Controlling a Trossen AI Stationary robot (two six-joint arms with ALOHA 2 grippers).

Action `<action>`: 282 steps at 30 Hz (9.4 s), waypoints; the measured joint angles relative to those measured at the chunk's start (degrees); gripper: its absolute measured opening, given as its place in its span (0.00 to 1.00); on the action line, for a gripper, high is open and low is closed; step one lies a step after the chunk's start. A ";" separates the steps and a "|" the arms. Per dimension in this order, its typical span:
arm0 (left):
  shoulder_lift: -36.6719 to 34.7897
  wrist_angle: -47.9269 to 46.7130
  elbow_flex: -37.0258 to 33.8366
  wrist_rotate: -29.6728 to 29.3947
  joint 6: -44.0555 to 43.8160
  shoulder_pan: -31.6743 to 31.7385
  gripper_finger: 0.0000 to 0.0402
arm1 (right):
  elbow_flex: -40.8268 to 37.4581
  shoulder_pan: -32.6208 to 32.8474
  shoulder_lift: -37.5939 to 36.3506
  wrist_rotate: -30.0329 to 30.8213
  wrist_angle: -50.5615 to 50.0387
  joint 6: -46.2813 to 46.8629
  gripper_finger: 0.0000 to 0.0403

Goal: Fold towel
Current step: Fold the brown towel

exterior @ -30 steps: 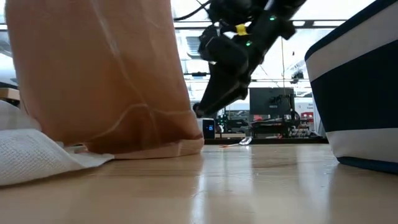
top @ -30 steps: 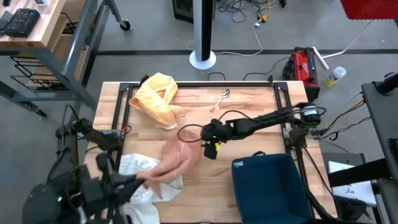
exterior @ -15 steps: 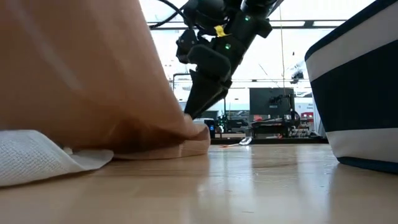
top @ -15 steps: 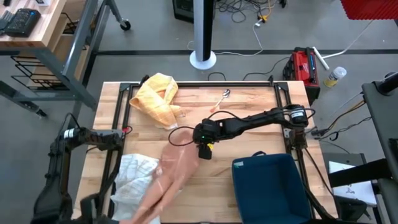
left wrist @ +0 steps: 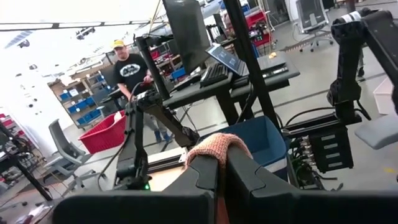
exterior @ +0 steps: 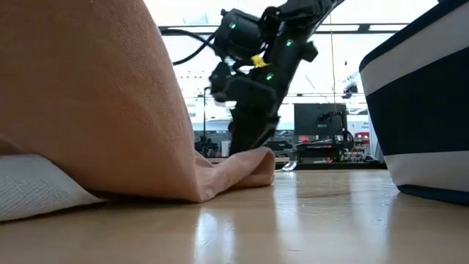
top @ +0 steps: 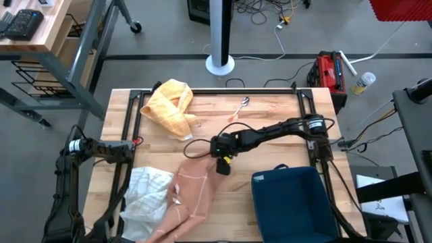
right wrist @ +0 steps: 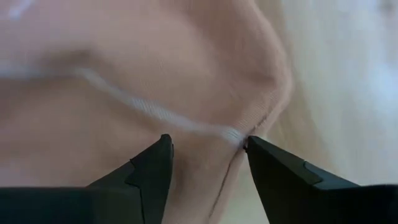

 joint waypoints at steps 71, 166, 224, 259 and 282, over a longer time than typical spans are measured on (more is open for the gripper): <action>-85.27 -35.53 -44.03 1.57 -10.35 22.64 0.00 | -0.05 0.22 -62.51 64.69 -46.77 8.48 0.00; -28.32 -28.15 -62.16 91.63 -20.87 84.37 0.24 | -27.75 -19.78 -33.13 -2.19 -33.34 -23.29 0.40; -22.67 -19.13 -66.86 89.37 -20.99 87.91 0.00 | -30.19 -28.24 -21.51 -10.89 -36.38 -32.67 0.28; -22.91 -18.64 -67.69 89.09 -22.78 87.86 0.00 | -30.63 -28.00 -26.16 -1.21 -32.86 -27.37 0.21; -22.88 -17.52 -67.78 87.56 -22.68 87.82 0.01 | -30.70 -27.89 -24.77 -3.71 -32.90 -31.86 0.05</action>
